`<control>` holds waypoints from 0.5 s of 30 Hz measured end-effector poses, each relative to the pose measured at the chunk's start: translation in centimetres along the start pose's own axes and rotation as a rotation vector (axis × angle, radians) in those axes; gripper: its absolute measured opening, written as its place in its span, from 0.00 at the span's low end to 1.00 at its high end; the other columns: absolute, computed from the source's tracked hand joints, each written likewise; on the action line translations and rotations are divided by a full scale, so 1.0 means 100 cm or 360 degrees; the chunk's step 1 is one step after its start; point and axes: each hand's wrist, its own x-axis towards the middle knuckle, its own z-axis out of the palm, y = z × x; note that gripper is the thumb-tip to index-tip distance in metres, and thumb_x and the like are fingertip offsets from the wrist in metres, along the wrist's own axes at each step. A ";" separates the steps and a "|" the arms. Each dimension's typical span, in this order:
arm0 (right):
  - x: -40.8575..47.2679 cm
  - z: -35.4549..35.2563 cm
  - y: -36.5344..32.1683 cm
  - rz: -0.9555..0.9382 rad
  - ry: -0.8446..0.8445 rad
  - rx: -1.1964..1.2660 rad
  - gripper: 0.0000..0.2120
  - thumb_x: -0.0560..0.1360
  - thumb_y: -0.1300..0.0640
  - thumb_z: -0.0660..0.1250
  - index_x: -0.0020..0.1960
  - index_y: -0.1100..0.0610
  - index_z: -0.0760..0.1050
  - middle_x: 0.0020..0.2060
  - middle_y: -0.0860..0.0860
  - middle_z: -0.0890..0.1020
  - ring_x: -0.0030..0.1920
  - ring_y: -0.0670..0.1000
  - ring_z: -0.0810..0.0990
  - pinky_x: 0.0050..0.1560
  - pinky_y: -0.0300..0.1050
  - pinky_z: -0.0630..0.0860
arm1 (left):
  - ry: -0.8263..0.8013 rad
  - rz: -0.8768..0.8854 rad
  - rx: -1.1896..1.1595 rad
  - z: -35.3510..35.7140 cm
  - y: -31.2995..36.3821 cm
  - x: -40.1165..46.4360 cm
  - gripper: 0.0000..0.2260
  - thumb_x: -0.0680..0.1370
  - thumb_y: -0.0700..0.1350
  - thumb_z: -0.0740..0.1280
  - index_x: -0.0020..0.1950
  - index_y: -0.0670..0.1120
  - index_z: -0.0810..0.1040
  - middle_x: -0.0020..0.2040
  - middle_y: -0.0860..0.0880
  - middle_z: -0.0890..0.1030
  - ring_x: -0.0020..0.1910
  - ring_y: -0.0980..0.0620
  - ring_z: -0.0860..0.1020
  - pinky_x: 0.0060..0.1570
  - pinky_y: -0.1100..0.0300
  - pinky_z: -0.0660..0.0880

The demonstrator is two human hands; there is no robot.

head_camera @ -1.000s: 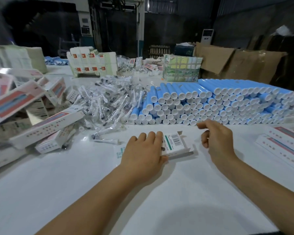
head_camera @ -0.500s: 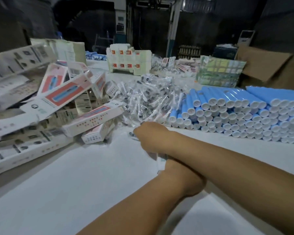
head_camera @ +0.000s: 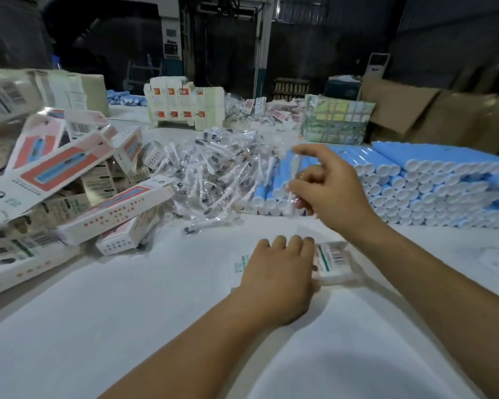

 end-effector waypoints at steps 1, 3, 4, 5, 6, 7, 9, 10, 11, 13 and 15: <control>-0.008 -0.019 0.008 0.0110 0.0186 0.0144 0.16 0.74 0.67 0.66 0.55 0.49 0.72 0.25 0.49 0.77 0.26 0.48 0.77 0.26 0.40 0.72 | 0.0043 0.0003 -0.0050 -0.001 -0.001 0.001 0.29 0.77 0.58 0.60 0.72 0.44 0.58 0.61 0.45 0.71 0.56 0.42 0.70 0.49 0.50 0.65; -0.027 -0.049 0.025 0.0377 0.0562 0.0379 0.14 0.74 0.68 0.66 0.50 0.50 0.71 0.23 0.51 0.78 0.24 0.49 0.76 0.23 0.40 0.71 | 0.0098 -0.0007 -0.0023 -0.001 -0.001 0.001 0.30 0.77 0.61 0.58 0.72 0.46 0.57 0.62 0.47 0.71 0.57 0.44 0.70 0.50 0.50 0.65; -0.038 -0.059 0.034 0.0499 0.0719 0.0452 0.13 0.74 0.68 0.65 0.49 0.51 0.71 0.22 0.51 0.77 0.23 0.48 0.76 0.23 0.40 0.71 | 0.0106 -0.0036 -0.0044 0.001 -0.002 0.002 0.30 0.76 0.62 0.58 0.72 0.47 0.57 0.62 0.48 0.70 0.58 0.45 0.69 0.51 0.51 0.65; -0.048 -0.066 0.042 0.0592 0.0838 0.0494 0.12 0.74 0.68 0.65 0.48 0.52 0.71 0.22 0.51 0.77 0.23 0.47 0.76 0.23 0.39 0.71 | 0.0116 -0.0063 -0.0048 0.002 -0.003 0.003 0.30 0.76 0.63 0.57 0.72 0.48 0.56 0.62 0.49 0.70 0.58 0.46 0.69 0.51 0.52 0.65; -0.058 -0.069 0.050 0.0661 0.0926 0.0514 0.11 0.74 0.68 0.65 0.48 0.53 0.71 0.22 0.50 0.78 0.23 0.47 0.76 0.23 0.39 0.72 | 0.0121 -0.0082 -0.0052 0.004 -0.005 0.004 0.31 0.76 0.64 0.57 0.73 0.48 0.56 0.63 0.50 0.69 0.59 0.46 0.69 0.52 0.52 0.64; -0.066 -0.071 0.057 0.0709 0.0988 0.0531 0.11 0.74 0.68 0.66 0.48 0.53 0.71 0.23 0.50 0.79 0.23 0.47 0.76 0.23 0.39 0.72 | 0.0107 -0.0095 -0.0052 0.004 -0.007 0.004 0.31 0.76 0.64 0.57 0.73 0.48 0.55 0.63 0.50 0.69 0.59 0.47 0.69 0.52 0.53 0.64; -0.076 -0.069 0.067 0.0763 0.1042 0.0572 0.10 0.74 0.67 0.67 0.47 0.54 0.71 0.24 0.50 0.80 0.24 0.47 0.77 0.23 0.38 0.72 | 0.0110 -0.0121 -0.0023 0.003 -0.008 0.005 0.31 0.77 0.65 0.56 0.73 0.49 0.54 0.64 0.51 0.69 0.59 0.47 0.69 0.51 0.54 0.63; -0.077 -0.066 0.070 0.0779 0.1030 0.0565 0.10 0.74 0.67 0.67 0.47 0.54 0.71 0.25 0.50 0.80 0.25 0.46 0.77 0.23 0.38 0.71 | 0.0109 -0.0131 -0.0015 0.003 -0.008 0.005 0.31 0.77 0.65 0.55 0.74 0.49 0.55 0.63 0.51 0.69 0.59 0.48 0.69 0.51 0.54 0.64; -0.077 -0.062 0.071 0.0791 0.1006 0.0537 0.10 0.74 0.66 0.68 0.47 0.53 0.71 0.25 0.50 0.81 0.25 0.46 0.77 0.23 0.38 0.71 | 0.0115 -0.0131 -0.0008 0.002 -0.008 0.005 0.32 0.77 0.65 0.55 0.74 0.49 0.55 0.63 0.51 0.69 0.59 0.48 0.69 0.51 0.54 0.64; -0.076 -0.053 0.071 0.0804 0.0970 0.0461 0.10 0.73 0.65 0.69 0.45 0.52 0.71 0.26 0.48 0.81 0.26 0.44 0.77 0.27 0.40 0.72 | 0.0121 -0.0139 -0.0004 0.002 -0.007 0.005 0.32 0.76 0.66 0.55 0.74 0.49 0.54 0.64 0.51 0.69 0.59 0.48 0.69 0.51 0.55 0.64; -0.076 -0.043 0.068 0.0801 0.0950 0.0359 0.10 0.72 0.63 0.70 0.43 0.50 0.72 0.28 0.47 0.82 0.31 0.44 0.80 0.36 0.45 0.76 | 0.0121 -0.0141 -0.0002 0.002 -0.005 0.005 0.32 0.76 0.65 0.55 0.74 0.49 0.54 0.64 0.51 0.69 0.59 0.48 0.69 0.52 0.55 0.64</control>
